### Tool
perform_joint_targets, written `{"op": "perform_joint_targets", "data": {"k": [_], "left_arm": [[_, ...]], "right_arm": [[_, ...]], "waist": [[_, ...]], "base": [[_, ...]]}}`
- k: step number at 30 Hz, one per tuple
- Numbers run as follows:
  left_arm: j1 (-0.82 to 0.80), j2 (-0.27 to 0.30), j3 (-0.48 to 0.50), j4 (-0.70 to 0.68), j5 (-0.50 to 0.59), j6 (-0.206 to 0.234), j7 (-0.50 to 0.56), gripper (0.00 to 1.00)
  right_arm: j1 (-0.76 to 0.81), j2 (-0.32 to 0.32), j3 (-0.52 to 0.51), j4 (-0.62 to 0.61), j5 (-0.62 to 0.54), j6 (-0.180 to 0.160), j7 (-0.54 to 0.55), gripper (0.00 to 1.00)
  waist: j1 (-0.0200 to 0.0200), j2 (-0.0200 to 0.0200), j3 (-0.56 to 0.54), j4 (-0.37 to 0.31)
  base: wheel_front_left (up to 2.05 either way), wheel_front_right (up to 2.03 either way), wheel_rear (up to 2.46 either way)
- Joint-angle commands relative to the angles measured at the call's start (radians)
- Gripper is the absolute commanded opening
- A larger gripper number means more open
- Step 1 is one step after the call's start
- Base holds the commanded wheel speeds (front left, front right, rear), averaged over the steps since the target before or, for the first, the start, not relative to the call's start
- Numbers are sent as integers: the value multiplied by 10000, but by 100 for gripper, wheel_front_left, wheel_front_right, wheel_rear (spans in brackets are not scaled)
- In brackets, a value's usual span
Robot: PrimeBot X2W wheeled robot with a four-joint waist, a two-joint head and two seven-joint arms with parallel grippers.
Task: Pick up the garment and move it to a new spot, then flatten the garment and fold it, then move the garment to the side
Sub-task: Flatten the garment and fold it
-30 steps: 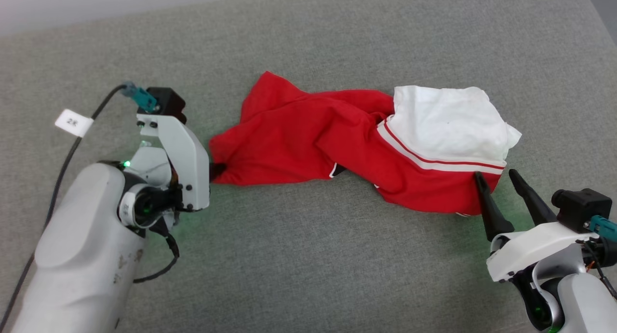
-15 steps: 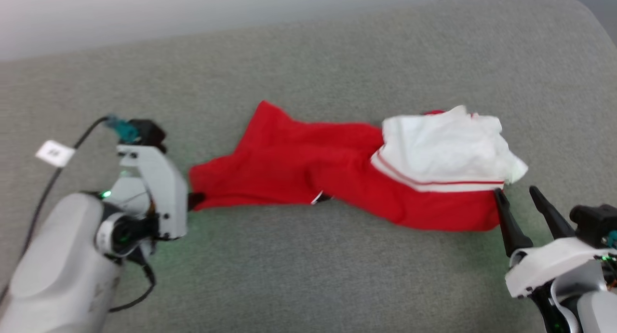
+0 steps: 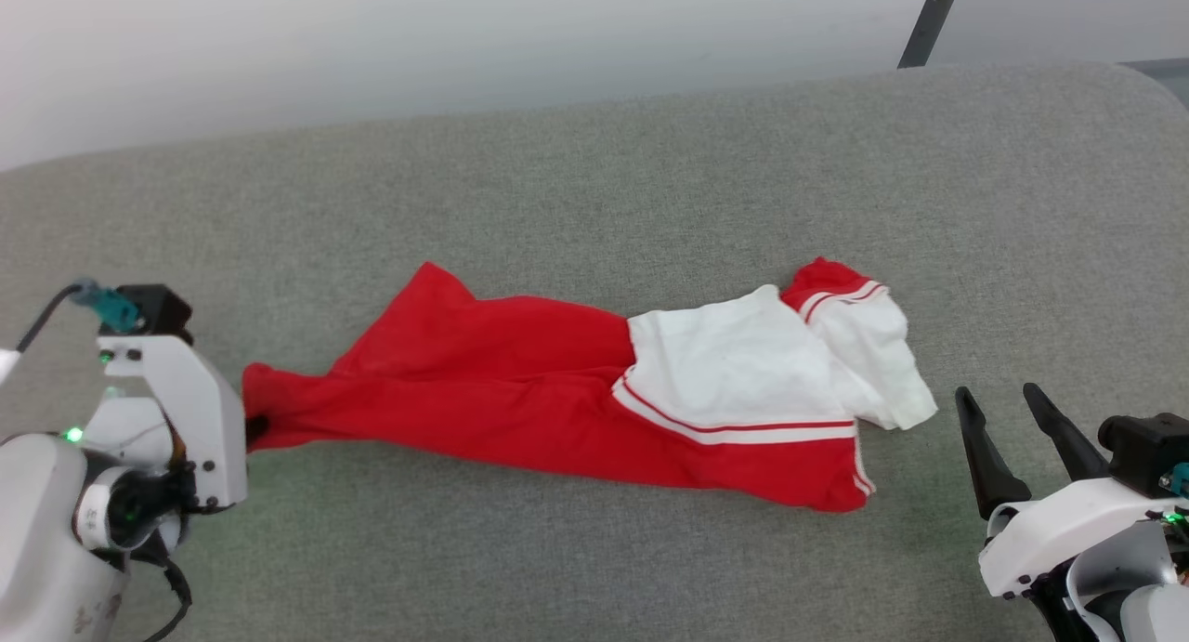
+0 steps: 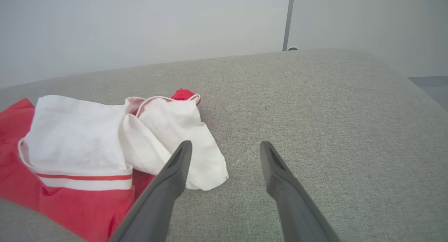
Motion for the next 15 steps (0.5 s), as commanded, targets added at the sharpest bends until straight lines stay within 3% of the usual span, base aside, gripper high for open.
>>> {"op": "perform_joint_targets", "data": {"k": [1, 5, 6, 7, 8, 9, 15], "left_arm": [[133, 20, 126, 162, -48, 73, -156, 0], [124, -40, 206, 559, -1, 105, -537, 0], [84, -30, 157, 643, 104, 97, -597, 40], [38, -10, 84, 710, 200, 87, -633, 57], [-17, 14, 26, 783, 278, 94, -650, 81], [-87, 21, -44, 842, 367, 121, -630, 99], [-539, -10, -336, 605, 519, 276, -74, 100]], "right_arm": [[144, 17, -14, -65, 4, -10, 46, 100], [155, 46, -13, -144, 30, -10, 131, 100], [146, 54, -11, -157, 42, -10, 154, 100], [137, 66, -7, -166, 53, -10, 155, 100], [128, 77, -8, -180, 60, -10, 173, 100], [125, 90, -18, -191, 56, -10, 188, 100], [170, 148, -77, -235, 66, -10, 198, 100]], "waist": [[0, -1, -55, 23], [0, -1, -51, -10], [0, -1, -46, -21], [0, -1, -40, -30], [0, -1, -36, -36], [0, -1, -34, -40], [0, -1, -11, -26]], "base": [[0, 0, 0], [0, 0, 0], [0, 0, 0], [0, 0, 0], [0, 0, 0], [0, 0, 0], [0, 0, 0]]}}
